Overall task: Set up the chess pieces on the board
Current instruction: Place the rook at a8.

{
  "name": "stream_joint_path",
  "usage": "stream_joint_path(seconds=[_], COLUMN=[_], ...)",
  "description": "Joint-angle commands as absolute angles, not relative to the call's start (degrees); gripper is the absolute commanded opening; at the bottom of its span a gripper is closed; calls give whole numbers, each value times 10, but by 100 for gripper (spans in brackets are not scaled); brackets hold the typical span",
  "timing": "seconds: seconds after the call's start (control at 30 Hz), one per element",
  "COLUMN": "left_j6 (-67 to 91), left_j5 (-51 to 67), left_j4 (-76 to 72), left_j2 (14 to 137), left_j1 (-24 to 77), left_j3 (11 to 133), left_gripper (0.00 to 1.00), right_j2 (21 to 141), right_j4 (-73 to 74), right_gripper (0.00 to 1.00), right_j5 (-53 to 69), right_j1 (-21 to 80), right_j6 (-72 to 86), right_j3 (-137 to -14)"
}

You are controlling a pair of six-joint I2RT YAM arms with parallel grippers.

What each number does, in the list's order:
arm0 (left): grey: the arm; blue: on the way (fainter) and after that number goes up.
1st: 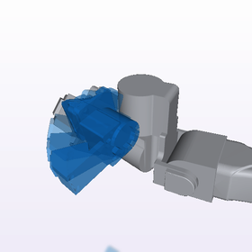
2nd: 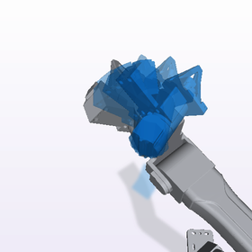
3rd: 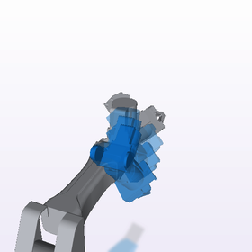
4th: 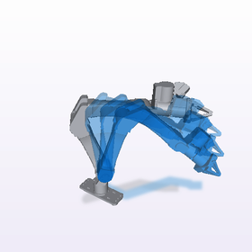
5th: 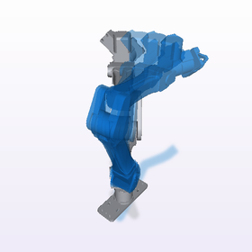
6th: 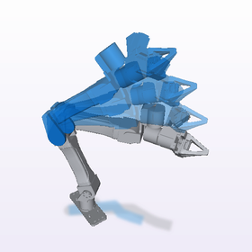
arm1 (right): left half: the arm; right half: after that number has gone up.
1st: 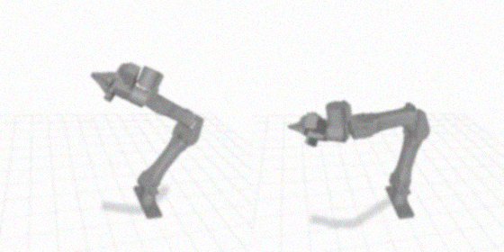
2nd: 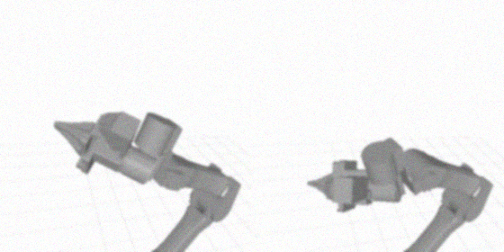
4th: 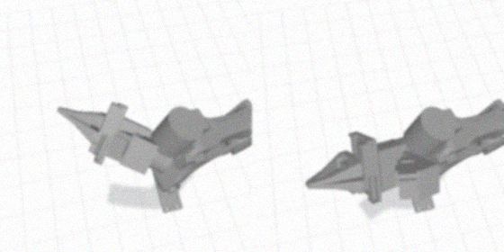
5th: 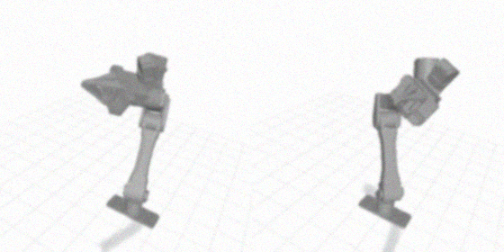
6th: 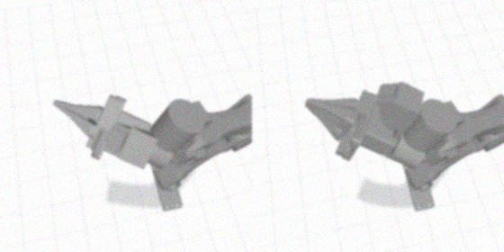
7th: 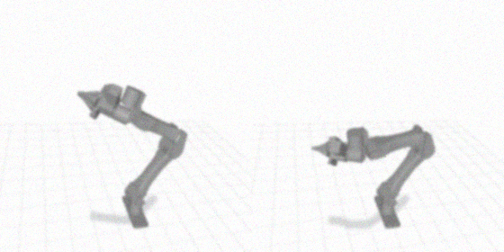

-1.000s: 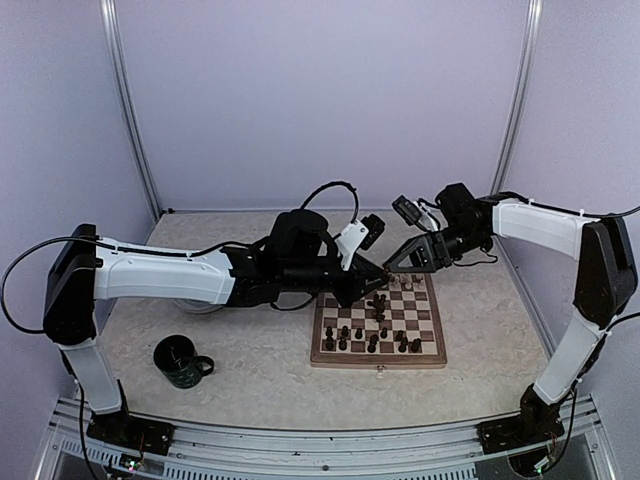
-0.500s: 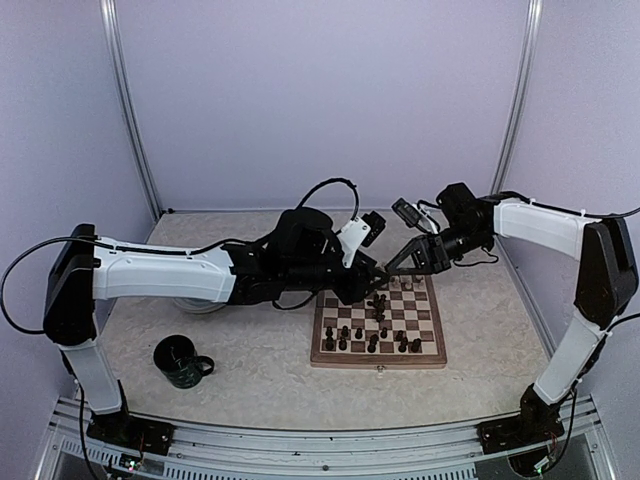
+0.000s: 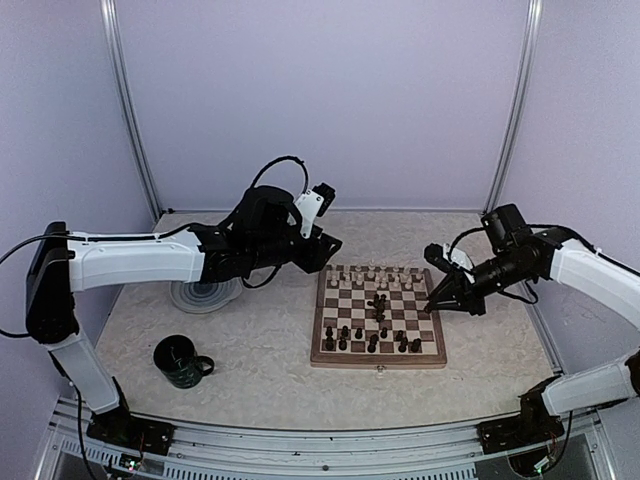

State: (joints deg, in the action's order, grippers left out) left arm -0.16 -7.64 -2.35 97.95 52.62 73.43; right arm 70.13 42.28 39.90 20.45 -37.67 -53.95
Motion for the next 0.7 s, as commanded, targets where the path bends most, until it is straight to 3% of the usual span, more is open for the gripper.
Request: stream_joint_path(seconds=[0.0,0.27,0.67], left_j6=[10,19,19], left_j5=[-45,-36,-27], left_j4=[-12,-4,-2], left_j2=[984,1001,1008], left_j1=[526,528,529], left_j3=[752,755,760], left_gripper=[55,55,54], right_j2=[641,648,679], right_j4=[422,373,316], right_gripper=[3,3,4], right_j5=[321,251,248], right_j1=[209,262,284], right_j6=[-460,-463,-446], right_j3=[-473,-394,-371])
